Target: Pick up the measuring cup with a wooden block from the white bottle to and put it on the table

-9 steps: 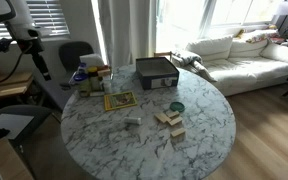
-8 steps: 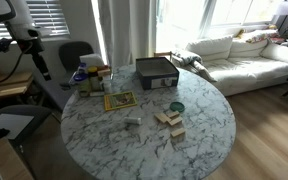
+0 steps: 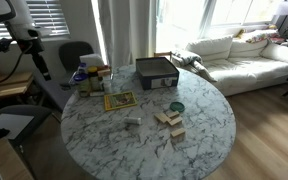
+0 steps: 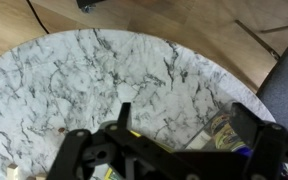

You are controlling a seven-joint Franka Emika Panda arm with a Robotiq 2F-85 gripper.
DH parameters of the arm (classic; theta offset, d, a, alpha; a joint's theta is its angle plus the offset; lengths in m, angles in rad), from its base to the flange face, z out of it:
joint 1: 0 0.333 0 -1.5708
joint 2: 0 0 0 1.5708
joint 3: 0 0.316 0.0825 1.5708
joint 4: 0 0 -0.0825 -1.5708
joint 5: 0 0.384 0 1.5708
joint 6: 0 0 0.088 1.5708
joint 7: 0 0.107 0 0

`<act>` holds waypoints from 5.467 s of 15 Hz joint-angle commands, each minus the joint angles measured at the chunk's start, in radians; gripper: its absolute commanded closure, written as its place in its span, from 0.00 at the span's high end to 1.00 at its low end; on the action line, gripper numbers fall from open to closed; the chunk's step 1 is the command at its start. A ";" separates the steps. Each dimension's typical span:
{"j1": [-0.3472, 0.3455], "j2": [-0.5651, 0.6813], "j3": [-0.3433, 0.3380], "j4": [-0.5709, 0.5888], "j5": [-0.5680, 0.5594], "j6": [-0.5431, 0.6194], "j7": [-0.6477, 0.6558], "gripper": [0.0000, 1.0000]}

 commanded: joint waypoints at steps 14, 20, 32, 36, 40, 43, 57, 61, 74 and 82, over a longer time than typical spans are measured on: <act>-0.041 0.277 -0.231 0.052 0.123 0.012 0.484 1.00; -0.038 0.296 -0.297 0.063 0.325 -0.009 0.564 1.00; -0.036 0.340 -0.317 0.056 0.462 0.116 0.514 1.00; -0.040 0.398 -0.337 0.054 0.664 0.216 0.512 1.00; -0.059 0.431 -0.366 0.038 0.887 0.258 0.471 1.00; -0.051 0.431 -0.370 0.044 0.909 0.251 0.490 1.00; -0.061 0.526 -0.381 0.095 1.475 0.352 0.449 1.00; -0.058 0.564 -0.379 0.111 1.705 0.350 0.350 1.00; -0.049 0.631 -0.379 0.138 1.892 0.344 0.212 1.00; -0.054 0.693 -0.377 0.171 2.034 0.305 0.141 0.84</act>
